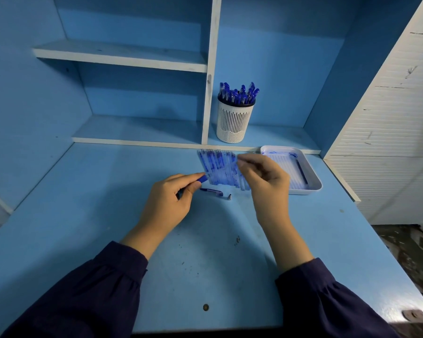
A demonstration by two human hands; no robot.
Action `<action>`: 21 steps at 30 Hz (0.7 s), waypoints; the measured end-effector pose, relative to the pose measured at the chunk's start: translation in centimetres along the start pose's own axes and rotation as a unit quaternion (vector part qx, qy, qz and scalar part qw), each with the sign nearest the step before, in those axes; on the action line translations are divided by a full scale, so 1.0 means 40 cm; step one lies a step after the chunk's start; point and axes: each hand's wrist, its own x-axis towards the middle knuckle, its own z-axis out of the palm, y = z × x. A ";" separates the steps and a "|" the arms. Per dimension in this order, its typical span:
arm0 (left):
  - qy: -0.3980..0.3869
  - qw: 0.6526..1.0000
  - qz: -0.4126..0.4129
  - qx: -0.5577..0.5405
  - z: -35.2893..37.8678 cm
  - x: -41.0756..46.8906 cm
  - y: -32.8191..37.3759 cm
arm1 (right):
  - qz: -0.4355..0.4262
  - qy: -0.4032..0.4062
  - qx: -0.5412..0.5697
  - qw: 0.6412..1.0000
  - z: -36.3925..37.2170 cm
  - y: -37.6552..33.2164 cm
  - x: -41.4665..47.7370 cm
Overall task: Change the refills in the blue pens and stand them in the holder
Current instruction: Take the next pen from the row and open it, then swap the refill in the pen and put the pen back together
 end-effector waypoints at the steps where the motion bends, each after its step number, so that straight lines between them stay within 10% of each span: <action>1: 0.004 1.000 0.000 -0.003 0.001 0.000 -0.001 | 0.003 0.006 0.016 1.000 0.008 -0.001 -0.003; 12: 0.009 1.000 -0.009 -0.010 -0.001 -0.003 -0.006 | 0.061 0.082 0.147 0.984 -0.005 -0.007 0.120; 21: 0.076 0.996 0.028 0.047 -0.030 0.029 -0.042 | 0.106 -0.190 -0.147 0.965 0.100 0.049 0.242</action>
